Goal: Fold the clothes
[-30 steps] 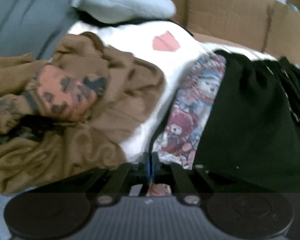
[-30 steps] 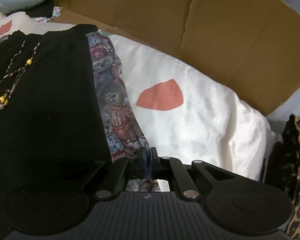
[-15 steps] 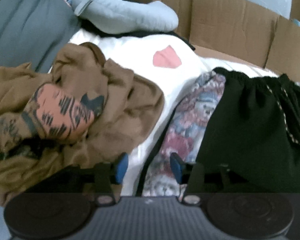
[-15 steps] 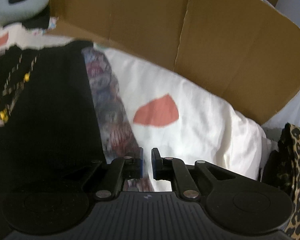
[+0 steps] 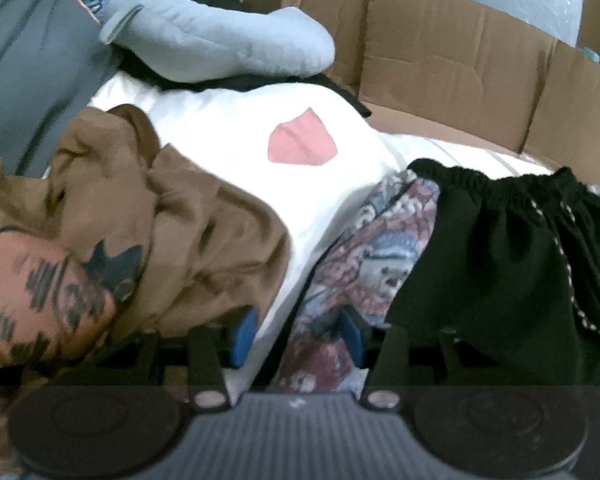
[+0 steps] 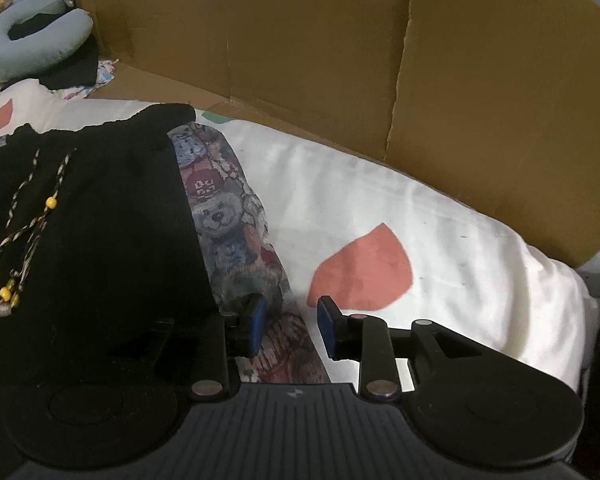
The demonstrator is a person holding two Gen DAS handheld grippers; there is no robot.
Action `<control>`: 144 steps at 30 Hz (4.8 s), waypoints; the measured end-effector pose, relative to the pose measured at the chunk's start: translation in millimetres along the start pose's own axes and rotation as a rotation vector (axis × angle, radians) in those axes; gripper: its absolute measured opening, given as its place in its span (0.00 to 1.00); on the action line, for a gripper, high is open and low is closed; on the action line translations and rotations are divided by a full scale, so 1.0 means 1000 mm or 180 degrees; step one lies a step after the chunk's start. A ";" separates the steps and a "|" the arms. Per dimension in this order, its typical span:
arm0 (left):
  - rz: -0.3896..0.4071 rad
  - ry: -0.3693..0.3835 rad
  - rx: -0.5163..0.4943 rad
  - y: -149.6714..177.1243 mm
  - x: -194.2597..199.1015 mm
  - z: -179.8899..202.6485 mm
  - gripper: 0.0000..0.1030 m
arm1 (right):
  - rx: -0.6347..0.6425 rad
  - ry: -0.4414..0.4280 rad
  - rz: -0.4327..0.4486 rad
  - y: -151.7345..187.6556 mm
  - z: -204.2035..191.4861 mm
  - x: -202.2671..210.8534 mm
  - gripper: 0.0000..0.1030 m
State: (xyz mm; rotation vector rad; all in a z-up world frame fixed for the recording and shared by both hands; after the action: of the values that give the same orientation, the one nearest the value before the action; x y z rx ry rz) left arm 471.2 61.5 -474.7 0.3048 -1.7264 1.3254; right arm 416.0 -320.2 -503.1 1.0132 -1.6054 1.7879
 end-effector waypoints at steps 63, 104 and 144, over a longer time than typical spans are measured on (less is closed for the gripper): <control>-0.0084 0.0459 -0.0260 -0.048 -0.048 0.065 0.26 | -0.0010 -0.0138 0.0234 -0.078 -0.077 -0.048 0.24; -0.0518 0.0210 0.0009 0.118 0.081 0.028 0.48 | 0.0289 -0.0076 -0.0440 0.115 0.001 0.086 0.43; -0.0551 -0.0334 0.0206 0.228 0.197 -0.055 0.49 | -0.0065 0.0213 -0.0514 0.186 0.000 0.174 0.43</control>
State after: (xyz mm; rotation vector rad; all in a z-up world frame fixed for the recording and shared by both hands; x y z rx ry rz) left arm 238.3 261.1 -468.5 0.5571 -1.7036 1.2590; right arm 167.4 -365.9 -471.7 1.0320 -1.4558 1.6763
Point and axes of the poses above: each gripper's, at about its wrist camera, not at the fingertips, and x roughly against the way its jaws point, z to its right, y to its underside, the point moved 10 cm from there along -x, roughly the way its jaws point
